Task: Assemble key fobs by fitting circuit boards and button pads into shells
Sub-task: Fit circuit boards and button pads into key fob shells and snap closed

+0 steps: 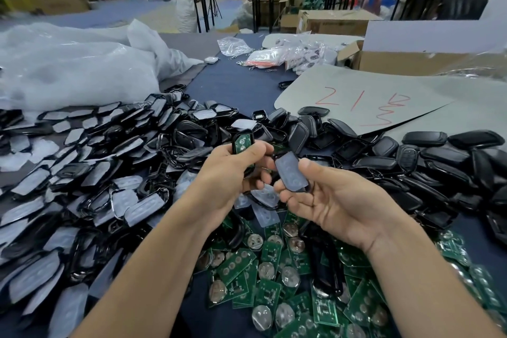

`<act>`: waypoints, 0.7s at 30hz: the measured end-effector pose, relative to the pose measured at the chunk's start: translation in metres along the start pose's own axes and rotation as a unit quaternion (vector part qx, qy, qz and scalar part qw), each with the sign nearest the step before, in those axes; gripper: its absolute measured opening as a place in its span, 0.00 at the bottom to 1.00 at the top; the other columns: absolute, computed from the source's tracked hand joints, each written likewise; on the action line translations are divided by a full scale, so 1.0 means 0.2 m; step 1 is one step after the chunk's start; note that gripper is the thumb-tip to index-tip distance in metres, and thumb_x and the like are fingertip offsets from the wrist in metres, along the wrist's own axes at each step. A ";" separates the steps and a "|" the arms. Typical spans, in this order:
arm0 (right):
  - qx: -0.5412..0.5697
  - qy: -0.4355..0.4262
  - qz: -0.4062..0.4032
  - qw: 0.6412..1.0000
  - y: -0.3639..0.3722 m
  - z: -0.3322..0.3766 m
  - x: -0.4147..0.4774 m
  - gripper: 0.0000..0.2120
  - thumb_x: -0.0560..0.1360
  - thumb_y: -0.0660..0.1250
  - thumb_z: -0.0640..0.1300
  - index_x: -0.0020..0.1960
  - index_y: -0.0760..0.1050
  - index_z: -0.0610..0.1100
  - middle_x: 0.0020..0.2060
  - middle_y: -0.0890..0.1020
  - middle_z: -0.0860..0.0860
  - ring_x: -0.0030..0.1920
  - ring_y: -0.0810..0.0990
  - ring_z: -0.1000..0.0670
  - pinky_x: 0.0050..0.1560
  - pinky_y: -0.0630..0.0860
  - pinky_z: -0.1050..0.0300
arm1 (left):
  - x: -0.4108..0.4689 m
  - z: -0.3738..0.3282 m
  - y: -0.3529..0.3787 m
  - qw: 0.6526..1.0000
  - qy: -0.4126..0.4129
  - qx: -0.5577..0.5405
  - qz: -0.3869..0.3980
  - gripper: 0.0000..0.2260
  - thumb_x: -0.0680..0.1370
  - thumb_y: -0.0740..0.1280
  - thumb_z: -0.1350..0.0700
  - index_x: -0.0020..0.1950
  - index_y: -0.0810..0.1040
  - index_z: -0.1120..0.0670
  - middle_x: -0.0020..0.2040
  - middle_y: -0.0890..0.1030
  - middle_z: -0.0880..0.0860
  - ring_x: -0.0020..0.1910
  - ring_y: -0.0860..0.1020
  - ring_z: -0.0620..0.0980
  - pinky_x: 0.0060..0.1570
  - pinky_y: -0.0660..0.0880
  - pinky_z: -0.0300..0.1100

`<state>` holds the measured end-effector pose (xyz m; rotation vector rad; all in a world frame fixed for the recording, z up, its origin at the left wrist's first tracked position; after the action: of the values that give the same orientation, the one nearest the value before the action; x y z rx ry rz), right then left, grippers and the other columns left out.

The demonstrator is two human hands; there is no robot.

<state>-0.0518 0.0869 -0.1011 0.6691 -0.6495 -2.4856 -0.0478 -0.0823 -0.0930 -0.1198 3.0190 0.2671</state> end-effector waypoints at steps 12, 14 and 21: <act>0.055 -0.039 -0.042 0.997 -0.01 0.01 0.01 0.13 0.68 0.72 0.44 0.47 0.88 0.37 0.48 0.86 0.37 0.41 0.87 0.44 0.41 0.84 0.56 | -0.02 -0.02 -0.01 0.982 -0.077 -0.161 0.069 0.11 0.86 0.56 0.56 0.46 0.72 0.54 0.29 0.69 0.48 0.21 0.60 0.42 0.21 0.57 0.34; 0.049 -0.048 -0.032 0.997 -0.02 0.01 0.01 0.13 0.68 0.72 0.46 0.48 0.88 0.40 0.50 0.87 0.39 0.45 0.88 0.45 0.45 0.85 0.56 | -0.02 -0.02 0.00 0.976 -0.072 -0.193 0.076 0.11 0.84 0.54 0.57 0.44 0.72 0.54 0.29 0.68 0.48 0.21 0.59 0.42 0.20 0.58 0.35; 0.010 -0.052 -0.032 0.998 -0.02 0.01 0.02 0.20 0.70 0.69 0.46 0.58 0.85 0.39 0.55 0.87 0.40 0.45 0.87 0.48 0.46 0.84 0.58 | -0.02 -0.02 0.00 0.994 -0.007 -0.106 0.037 0.09 0.84 0.55 0.61 0.51 0.74 0.57 0.33 0.76 0.53 0.23 0.62 0.45 0.25 0.60 0.36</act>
<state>-0.0575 0.0881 -0.1020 0.5784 -0.7022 -2.5905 -0.0441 -0.0821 -0.0888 -0.0231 2.9753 0.5925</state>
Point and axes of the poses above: each hand's wrist, its own x-axis towards the middle knuckle, its own y-axis out of the palm, z = x × y, the point moved 4 cm from there along x, towards the middle knuckle
